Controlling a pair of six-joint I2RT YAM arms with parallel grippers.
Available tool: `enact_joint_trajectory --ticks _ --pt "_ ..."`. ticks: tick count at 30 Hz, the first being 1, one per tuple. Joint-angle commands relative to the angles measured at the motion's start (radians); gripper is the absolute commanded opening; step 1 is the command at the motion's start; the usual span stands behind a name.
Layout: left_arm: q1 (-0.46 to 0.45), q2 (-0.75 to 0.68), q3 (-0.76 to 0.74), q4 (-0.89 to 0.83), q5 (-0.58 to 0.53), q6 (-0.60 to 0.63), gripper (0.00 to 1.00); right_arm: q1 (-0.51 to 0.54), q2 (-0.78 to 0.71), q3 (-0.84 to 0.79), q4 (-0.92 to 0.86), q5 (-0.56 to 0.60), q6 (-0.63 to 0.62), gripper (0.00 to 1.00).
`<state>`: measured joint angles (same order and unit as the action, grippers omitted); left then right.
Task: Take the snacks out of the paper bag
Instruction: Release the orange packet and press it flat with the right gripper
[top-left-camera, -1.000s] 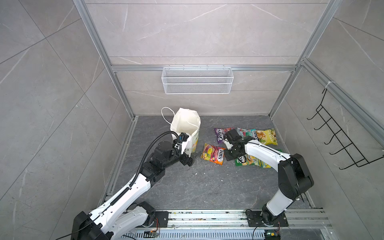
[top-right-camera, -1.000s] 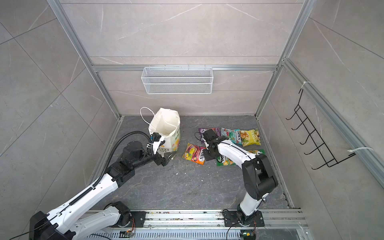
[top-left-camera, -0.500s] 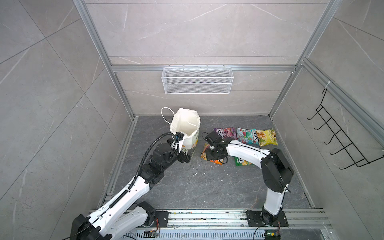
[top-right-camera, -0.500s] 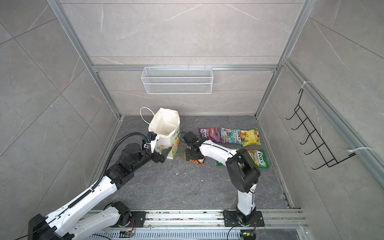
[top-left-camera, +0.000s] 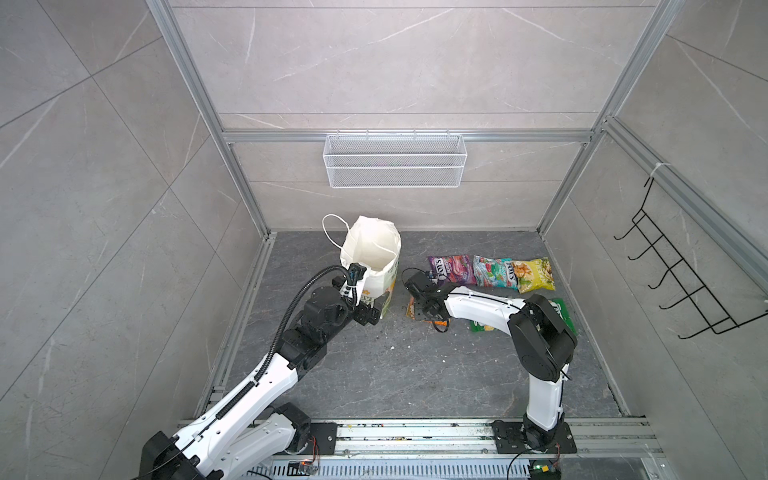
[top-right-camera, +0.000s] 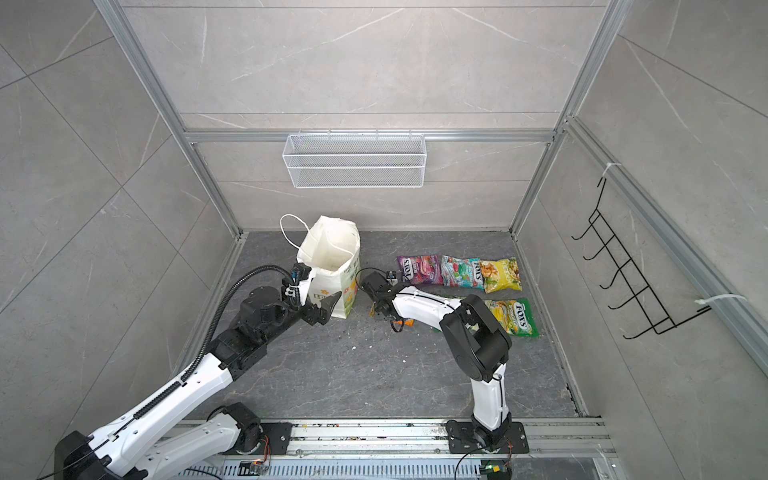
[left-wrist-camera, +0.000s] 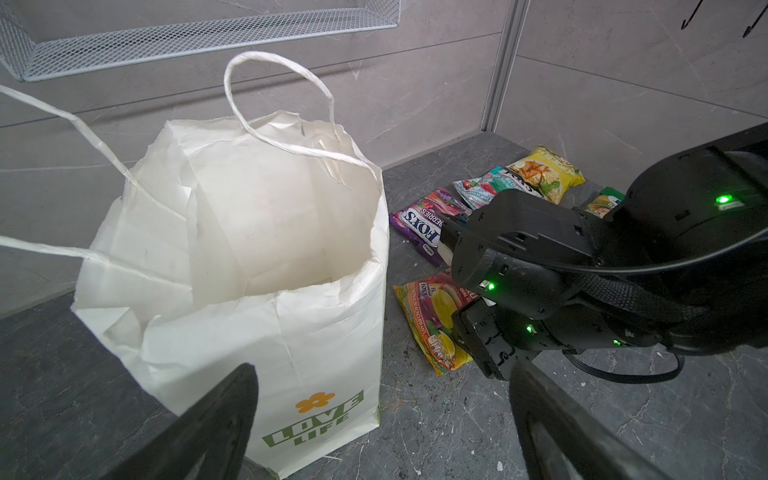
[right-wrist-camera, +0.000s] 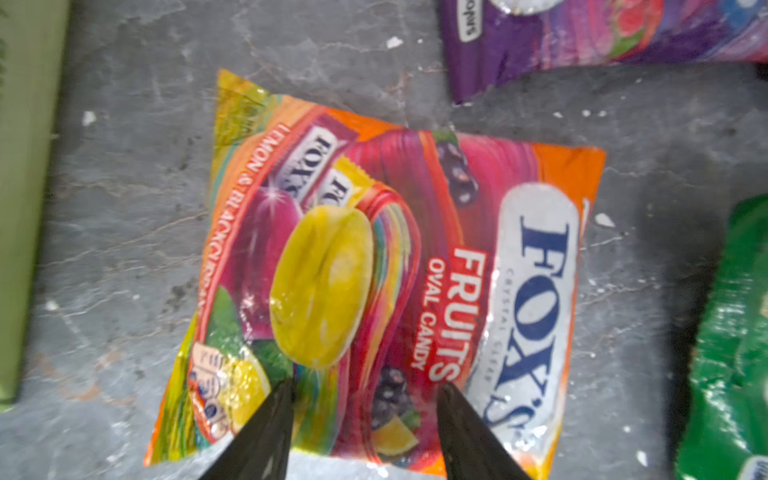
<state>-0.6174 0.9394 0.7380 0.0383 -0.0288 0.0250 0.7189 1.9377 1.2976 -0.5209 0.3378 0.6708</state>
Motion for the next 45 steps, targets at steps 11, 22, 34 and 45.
enact_joint_trajectory --ticks 11,22,34,45 --pt "-0.002 -0.006 0.008 0.055 -0.017 -0.005 0.96 -0.026 -0.117 -0.144 -0.058 0.059 0.073 0.55" --pt "-0.003 -0.012 0.013 0.059 -0.008 0.001 0.96 -0.063 -0.196 -0.041 0.031 -0.062 -0.053 0.87" --pt "-0.003 -0.031 -0.006 0.04 -0.014 0.0 0.96 -0.134 0.03 0.162 -0.061 -0.144 -0.289 0.96" --pt "-0.003 0.002 0.001 0.079 0.059 0.009 0.97 -0.154 0.116 0.18 -0.121 -0.096 -0.197 0.87"
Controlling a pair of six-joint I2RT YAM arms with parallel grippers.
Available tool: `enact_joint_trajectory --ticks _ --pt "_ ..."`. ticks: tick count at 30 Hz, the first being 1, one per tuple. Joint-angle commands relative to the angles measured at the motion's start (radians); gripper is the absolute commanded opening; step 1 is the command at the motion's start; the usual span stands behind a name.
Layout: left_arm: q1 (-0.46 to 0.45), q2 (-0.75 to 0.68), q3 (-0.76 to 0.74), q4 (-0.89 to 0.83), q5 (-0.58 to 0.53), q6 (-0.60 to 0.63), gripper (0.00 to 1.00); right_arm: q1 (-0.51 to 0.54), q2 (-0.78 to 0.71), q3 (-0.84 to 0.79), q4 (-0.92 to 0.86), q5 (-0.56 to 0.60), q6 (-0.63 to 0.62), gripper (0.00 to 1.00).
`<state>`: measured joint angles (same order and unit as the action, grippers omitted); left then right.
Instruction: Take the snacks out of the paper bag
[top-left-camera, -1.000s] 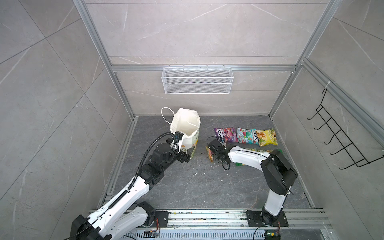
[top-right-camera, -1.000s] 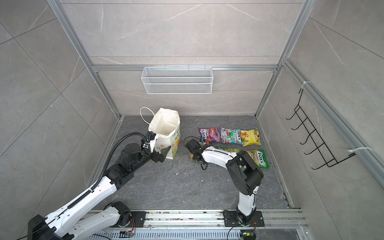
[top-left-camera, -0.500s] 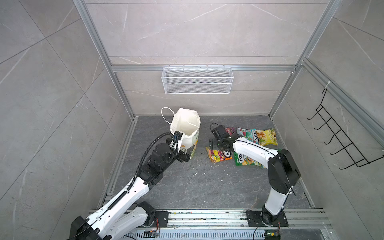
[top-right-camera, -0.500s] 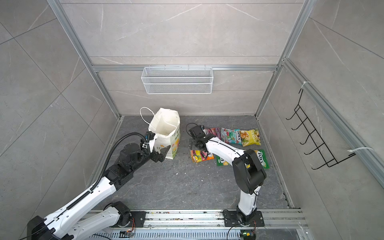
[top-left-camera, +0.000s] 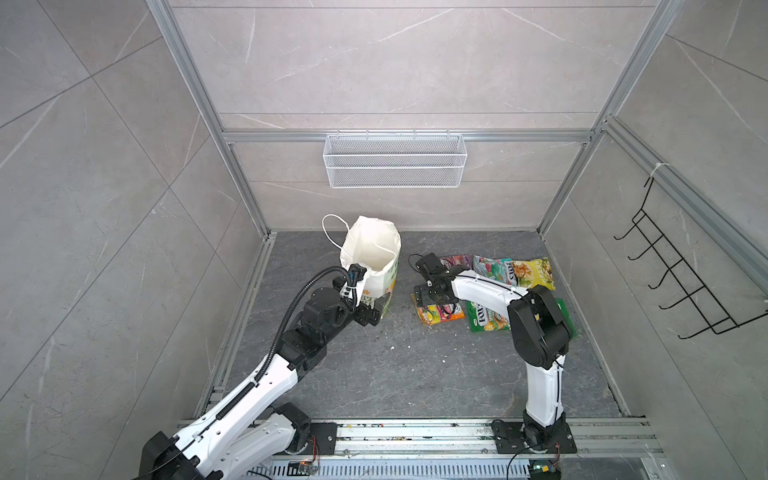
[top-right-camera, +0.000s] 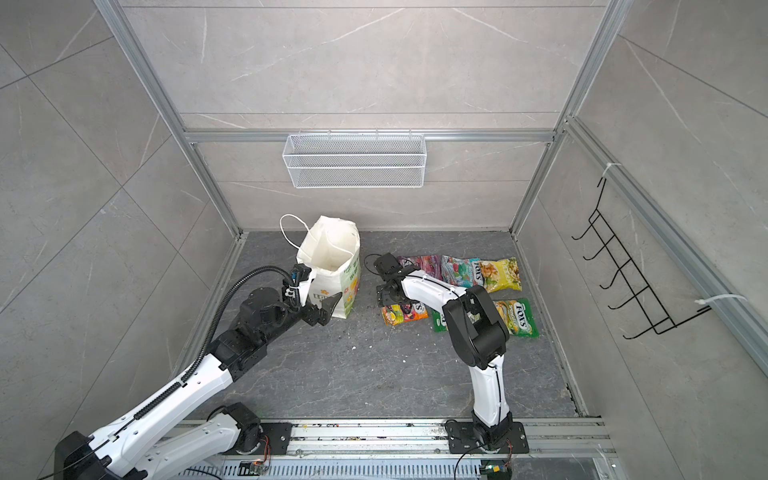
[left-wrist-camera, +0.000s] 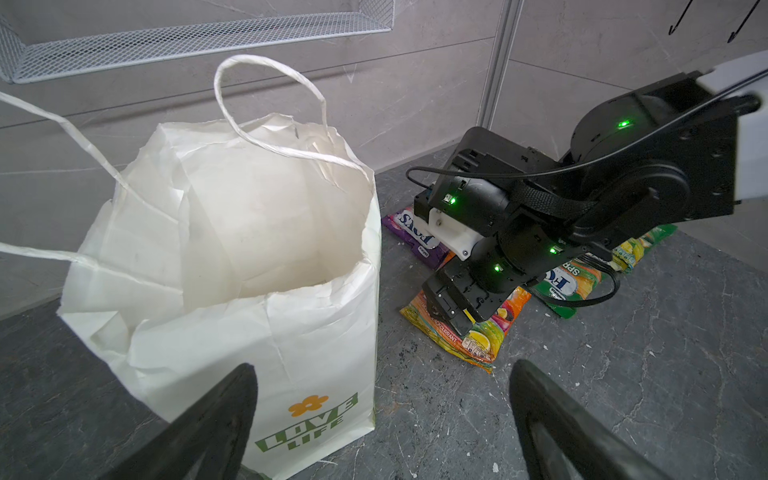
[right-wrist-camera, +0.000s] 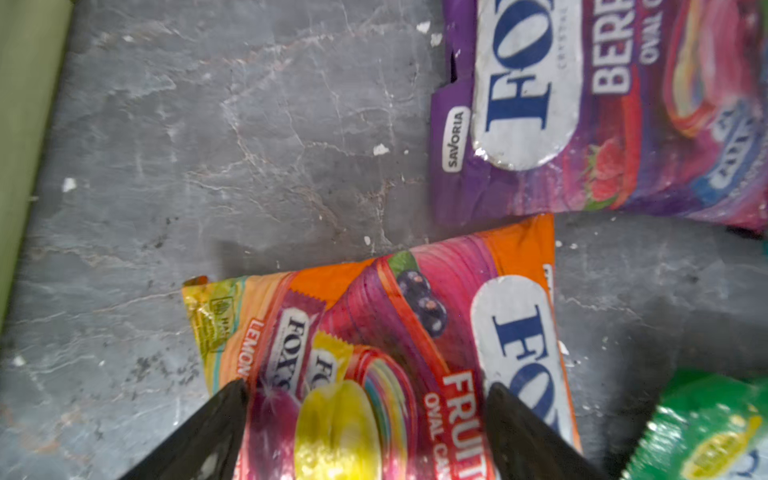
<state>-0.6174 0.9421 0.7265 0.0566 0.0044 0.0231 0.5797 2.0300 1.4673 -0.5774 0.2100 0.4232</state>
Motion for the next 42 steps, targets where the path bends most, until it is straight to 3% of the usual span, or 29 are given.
enact_joint_trajectory --ticks 1,13,20,23,28,30,33,36,40,42 --pt "-0.002 -0.001 0.01 0.062 0.03 0.011 0.97 -0.022 0.017 -0.001 -0.064 0.037 0.08 0.86" --pt "-0.003 0.028 0.006 0.086 0.018 0.018 0.96 -0.048 -0.058 -0.125 -0.026 0.023 0.307 0.86" --pt "-0.003 0.036 0.007 0.105 -0.026 0.016 0.95 -0.047 -0.085 -0.071 -0.032 0.059 0.262 0.88" --pt "-0.002 -0.034 -0.048 0.177 -0.168 0.003 0.94 -0.047 -0.184 -0.112 0.048 0.067 0.213 0.88" --pt "0.001 -0.21 -0.167 0.298 -0.336 0.101 0.95 -0.048 -0.382 -0.136 0.129 0.073 0.057 0.94" --pt "0.002 -0.263 -0.225 0.328 -0.458 0.12 0.95 -0.047 -0.492 -0.235 0.227 0.139 -0.002 0.97" --pt "0.01 -0.317 -0.34 0.428 -0.652 0.163 0.98 -0.047 -0.693 -0.497 0.522 0.241 -0.148 0.99" --pt "0.049 -0.315 -0.404 0.427 -0.75 0.181 0.99 -0.049 -0.834 -0.68 0.696 0.335 -0.252 1.0" --pt "0.142 -0.226 -0.438 0.367 -0.849 0.072 0.99 -0.049 -0.911 -0.802 0.666 0.539 -0.244 1.0" --pt "0.202 -0.186 -0.44 0.31 -0.847 -0.012 0.99 -0.049 -0.967 -0.882 0.674 0.595 -0.229 1.0"
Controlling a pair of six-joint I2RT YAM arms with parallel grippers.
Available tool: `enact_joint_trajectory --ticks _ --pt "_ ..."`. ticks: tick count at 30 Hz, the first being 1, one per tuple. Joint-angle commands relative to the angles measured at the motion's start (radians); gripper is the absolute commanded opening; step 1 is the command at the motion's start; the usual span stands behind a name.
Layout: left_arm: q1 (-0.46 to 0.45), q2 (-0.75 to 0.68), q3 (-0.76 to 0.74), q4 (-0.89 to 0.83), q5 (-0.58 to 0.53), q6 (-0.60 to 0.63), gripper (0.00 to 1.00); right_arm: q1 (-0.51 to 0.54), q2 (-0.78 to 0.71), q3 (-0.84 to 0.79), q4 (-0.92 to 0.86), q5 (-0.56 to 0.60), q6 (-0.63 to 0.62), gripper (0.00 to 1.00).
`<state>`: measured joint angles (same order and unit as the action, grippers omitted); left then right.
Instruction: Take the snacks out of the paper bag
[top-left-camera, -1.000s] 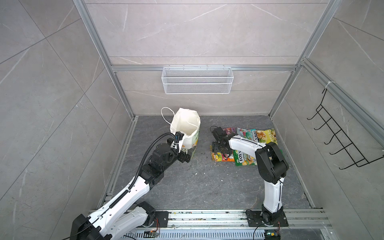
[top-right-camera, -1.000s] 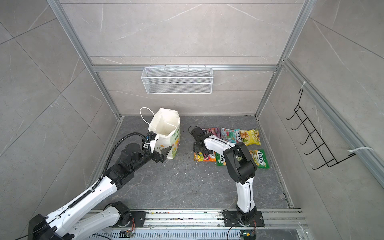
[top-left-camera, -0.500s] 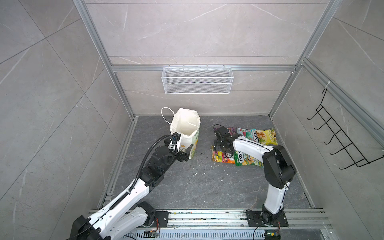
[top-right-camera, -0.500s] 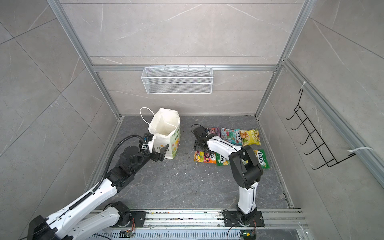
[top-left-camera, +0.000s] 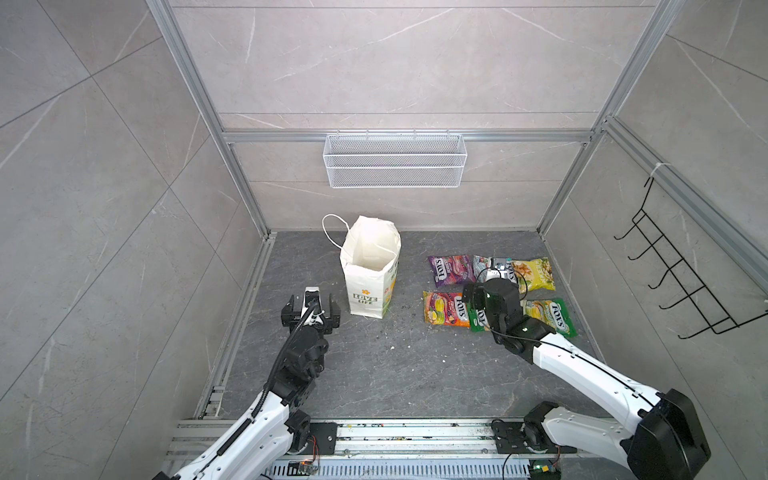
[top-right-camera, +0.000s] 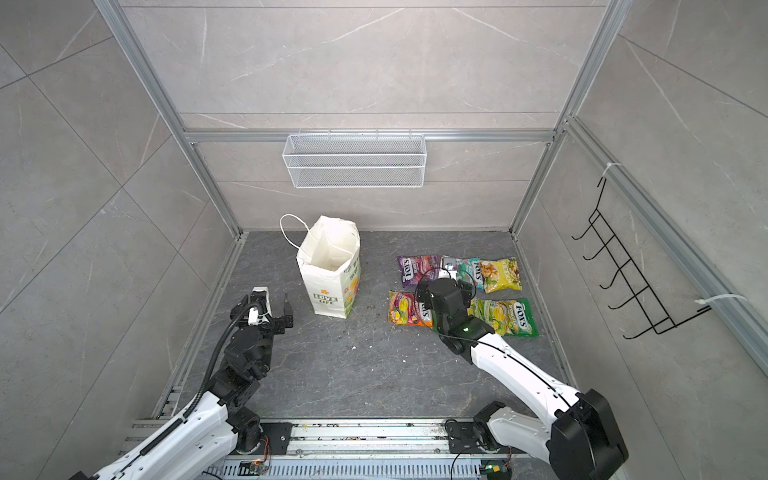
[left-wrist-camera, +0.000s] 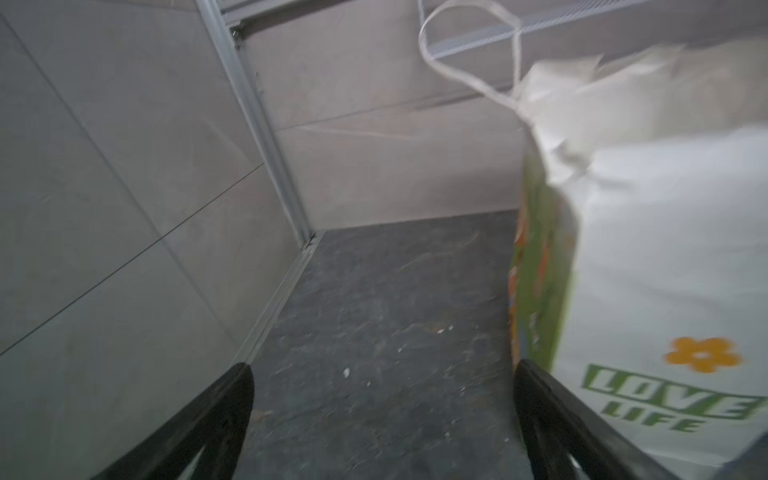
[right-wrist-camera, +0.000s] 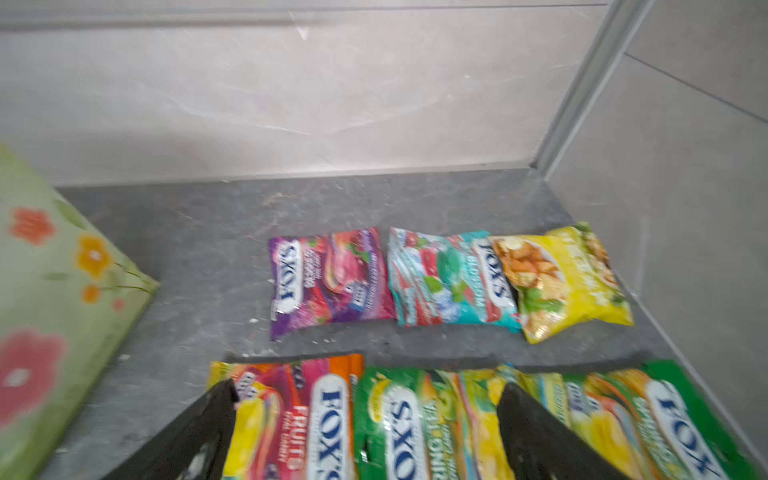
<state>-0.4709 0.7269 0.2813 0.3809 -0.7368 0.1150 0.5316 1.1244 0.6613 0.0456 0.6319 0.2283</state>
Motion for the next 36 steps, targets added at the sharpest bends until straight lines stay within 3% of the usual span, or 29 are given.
enact_joint_trajectory --ticks 1,5,9,12,17,21,24,28,30,33,36 --pt "0.088 0.052 0.004 -0.034 -0.094 -0.142 0.99 -0.001 -0.091 -0.114 0.068 0.195 -0.031 1.0" --pt "0.206 0.168 -0.031 0.015 -0.011 -0.244 1.0 -0.002 -0.149 -0.212 0.111 0.291 -0.058 1.0" --pt "0.25 0.319 -0.064 0.19 0.066 -0.267 1.0 -0.018 -0.038 -0.196 0.11 0.344 -0.087 1.0" --pt "0.253 0.402 -0.035 0.24 0.094 -0.241 0.99 -0.029 0.046 -0.262 0.323 0.317 -0.176 1.0" --pt "0.267 0.517 -0.028 0.412 0.154 -0.152 1.0 -0.091 0.145 -0.341 0.621 0.171 -0.228 1.0" --pt "0.276 0.552 -0.014 0.435 0.2 -0.095 1.0 -0.162 0.215 -0.374 0.829 0.058 -0.291 1.0" --pt "0.29 0.564 -0.068 0.57 0.238 -0.053 1.0 -0.222 0.222 -0.366 0.817 -0.06 -0.253 1.0" --pt "0.358 0.663 -0.106 0.736 0.349 -0.065 1.0 -0.286 0.257 -0.381 0.872 -0.124 -0.209 0.99" --pt "0.393 0.727 -0.08 0.739 0.412 -0.079 1.0 -0.342 0.29 -0.386 0.91 -0.175 -0.173 1.0" --pt "0.402 0.794 -0.068 0.787 0.421 -0.08 1.0 -0.38 0.281 -0.372 0.849 -0.286 -0.17 1.0" --pt "0.403 0.782 -0.061 0.748 0.445 -0.078 1.0 -0.381 0.325 -0.443 1.028 -0.361 -0.201 1.0"
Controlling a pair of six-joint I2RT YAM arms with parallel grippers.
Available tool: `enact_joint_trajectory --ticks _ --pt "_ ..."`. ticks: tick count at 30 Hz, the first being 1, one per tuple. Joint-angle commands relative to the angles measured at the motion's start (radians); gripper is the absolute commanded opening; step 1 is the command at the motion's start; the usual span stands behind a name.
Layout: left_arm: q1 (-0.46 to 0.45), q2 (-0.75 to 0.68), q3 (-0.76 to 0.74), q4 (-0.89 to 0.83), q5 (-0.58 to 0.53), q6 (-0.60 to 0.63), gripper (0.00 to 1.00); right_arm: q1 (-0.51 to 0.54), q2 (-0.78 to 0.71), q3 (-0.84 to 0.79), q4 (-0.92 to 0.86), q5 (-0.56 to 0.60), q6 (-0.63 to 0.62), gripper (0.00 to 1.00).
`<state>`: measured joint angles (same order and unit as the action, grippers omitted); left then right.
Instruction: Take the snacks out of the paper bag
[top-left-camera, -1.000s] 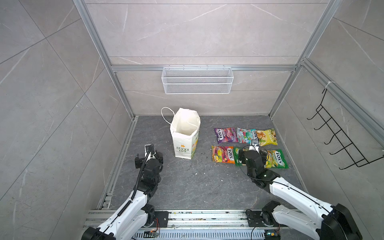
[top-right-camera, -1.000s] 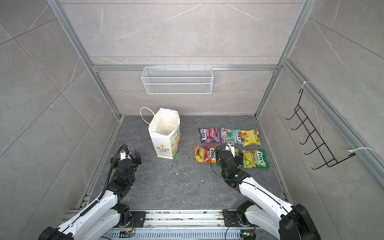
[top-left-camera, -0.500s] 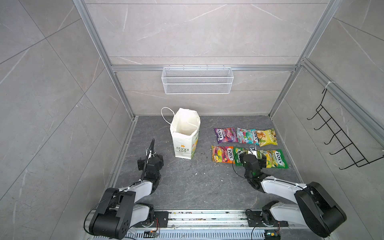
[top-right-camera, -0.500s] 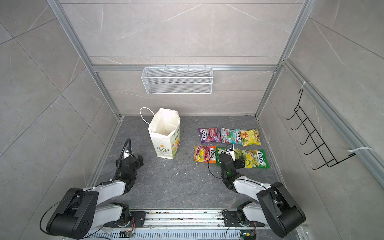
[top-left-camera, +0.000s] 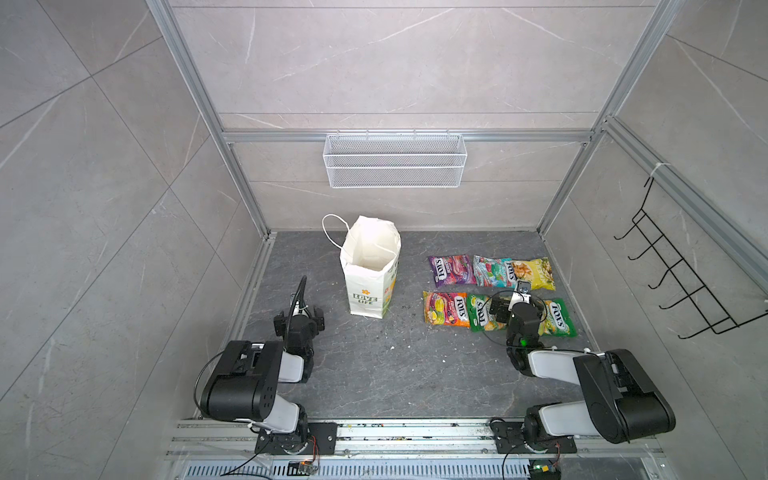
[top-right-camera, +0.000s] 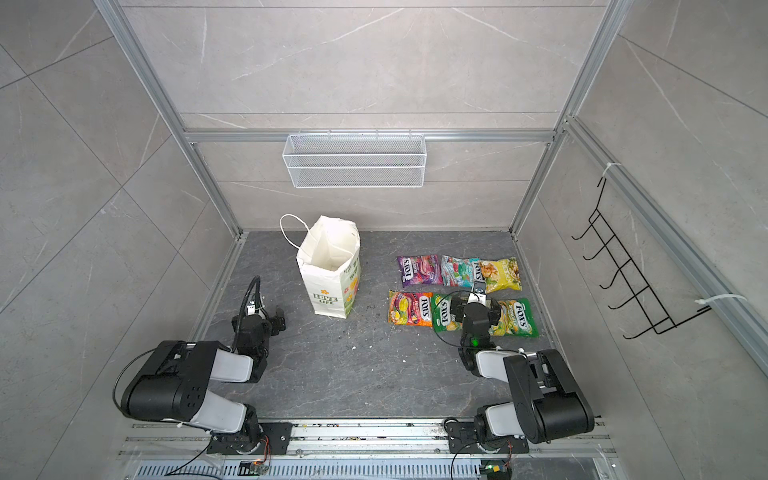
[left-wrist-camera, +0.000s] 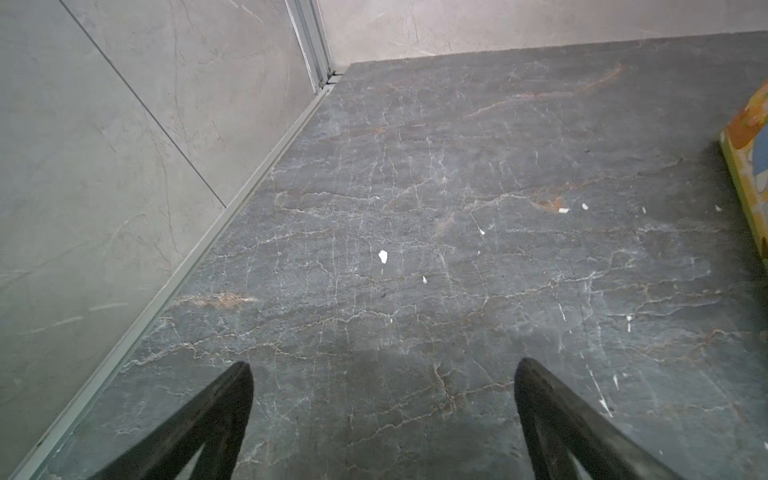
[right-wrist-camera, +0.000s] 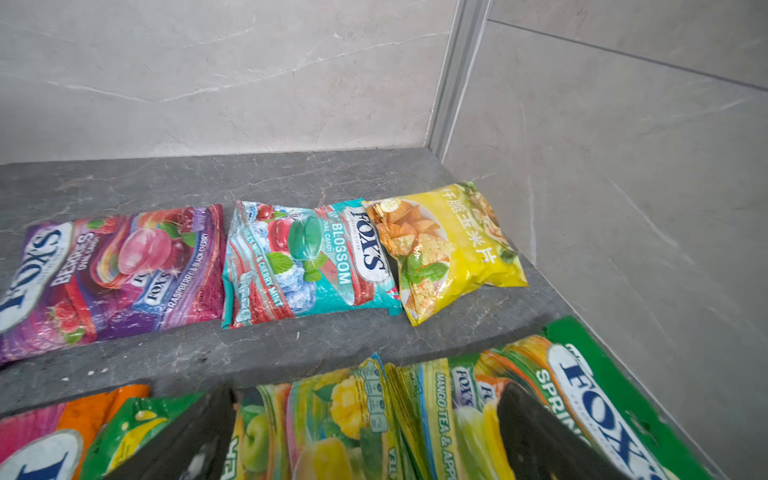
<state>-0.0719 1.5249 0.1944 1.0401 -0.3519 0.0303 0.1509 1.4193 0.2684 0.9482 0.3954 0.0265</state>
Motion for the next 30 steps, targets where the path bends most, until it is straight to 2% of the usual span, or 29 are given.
enact_joint_trajectory --ticks 1,3,4,6,7,8,30 --pt "0.006 -0.017 0.04 0.062 0.104 0.025 1.0 -0.003 0.049 -0.063 0.17 -0.15 -0.005 1.0" --pt "0.022 -0.021 0.073 -0.007 0.139 0.021 1.0 -0.003 0.135 -0.074 0.31 -0.174 -0.029 0.99" --pt "0.035 -0.022 0.1 -0.059 0.153 0.01 1.0 -0.004 0.116 -0.06 0.258 -0.169 -0.024 1.0" --pt "0.099 -0.02 0.159 -0.173 0.244 -0.025 1.0 -0.009 0.072 0.023 0.026 -0.164 -0.003 1.0" --pt "0.142 -0.023 0.178 -0.219 0.33 -0.046 1.0 -0.013 0.101 0.073 -0.031 -0.155 0.002 0.99" --pt "0.149 -0.02 0.171 -0.202 0.347 -0.049 1.0 -0.013 0.108 0.079 -0.03 -0.155 -0.001 1.0" --pt "0.145 -0.023 0.174 -0.209 0.332 -0.046 1.0 -0.022 0.095 0.08 -0.053 -0.159 0.001 1.0"
